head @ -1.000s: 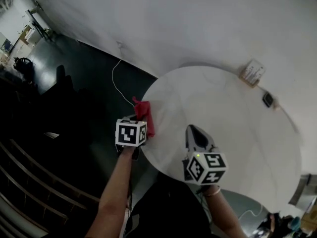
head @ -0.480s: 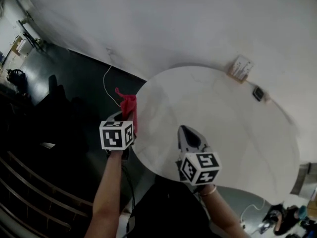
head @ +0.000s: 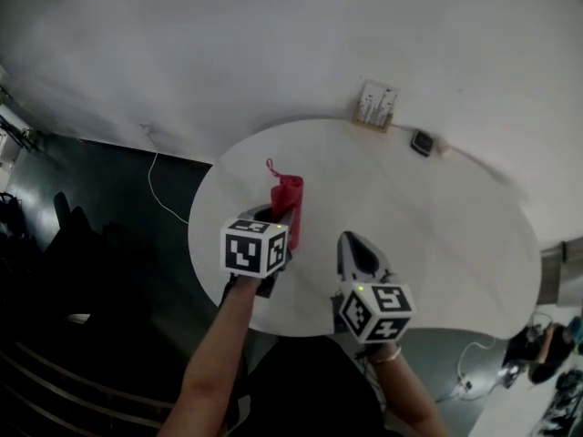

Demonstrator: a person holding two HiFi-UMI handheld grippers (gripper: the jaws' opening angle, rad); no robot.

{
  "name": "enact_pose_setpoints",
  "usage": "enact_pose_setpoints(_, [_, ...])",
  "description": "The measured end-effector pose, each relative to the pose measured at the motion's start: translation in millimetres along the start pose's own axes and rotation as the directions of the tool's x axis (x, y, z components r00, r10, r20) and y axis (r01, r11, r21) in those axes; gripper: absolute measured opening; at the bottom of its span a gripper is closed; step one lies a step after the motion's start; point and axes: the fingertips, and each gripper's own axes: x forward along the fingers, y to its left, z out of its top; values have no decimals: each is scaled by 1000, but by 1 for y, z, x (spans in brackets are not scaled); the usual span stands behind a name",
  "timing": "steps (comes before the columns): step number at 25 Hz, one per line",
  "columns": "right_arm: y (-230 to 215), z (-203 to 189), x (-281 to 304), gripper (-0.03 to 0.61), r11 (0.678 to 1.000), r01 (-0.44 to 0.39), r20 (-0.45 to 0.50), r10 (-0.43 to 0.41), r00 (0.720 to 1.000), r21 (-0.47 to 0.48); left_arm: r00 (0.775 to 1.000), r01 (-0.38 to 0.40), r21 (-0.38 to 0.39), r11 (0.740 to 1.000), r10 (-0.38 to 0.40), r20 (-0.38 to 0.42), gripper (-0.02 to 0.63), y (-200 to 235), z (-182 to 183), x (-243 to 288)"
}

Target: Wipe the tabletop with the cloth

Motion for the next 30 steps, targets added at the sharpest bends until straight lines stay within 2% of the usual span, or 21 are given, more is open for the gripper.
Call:
enact_pose_setpoints(4, [-29,3,-12,3,998,60,15,-60,998,19,994,89,59,994,-85,-63,38,-56,-1,40])
enact_pose_setpoints(9, [-51,2,-21,3,994,107,20,-107,994,25,981,159,78,984,-149,-121,38,-105,-8,73])
enact_pose_setpoints(12, [-60,3,-23,3,993,117,20,-117,993,21,975,177,102,979,-160,-157,39,-120,-13,86])
enact_pose_setpoints(15, [-64,6,-23,3,994,110,19,-111,994,28,972,163,122,979,-138,-190,38,-124,-20,95])
enact_pose_setpoints(19, [-59,13,-19,3,997,76,26,-76,997,22,975,108,163,981,-72,-211,39,-112,-25,98])
enact_pose_setpoints(22, [-48,11,-10,3,999,47,11,-47,999,13,974,62,159,985,-25,-227,39,-91,-31,92])
enact_pose_setpoints(26, [-23,10,7,3,1000,4,-4,-4,1000,-7,973,17,113,993,10,-230,38,-48,-38,69])
enact_pose_setpoints(30, [12,9,30,3,998,-56,-20,56,998,-26,974,-58,39,998,65,-216,38,14,-50,33])
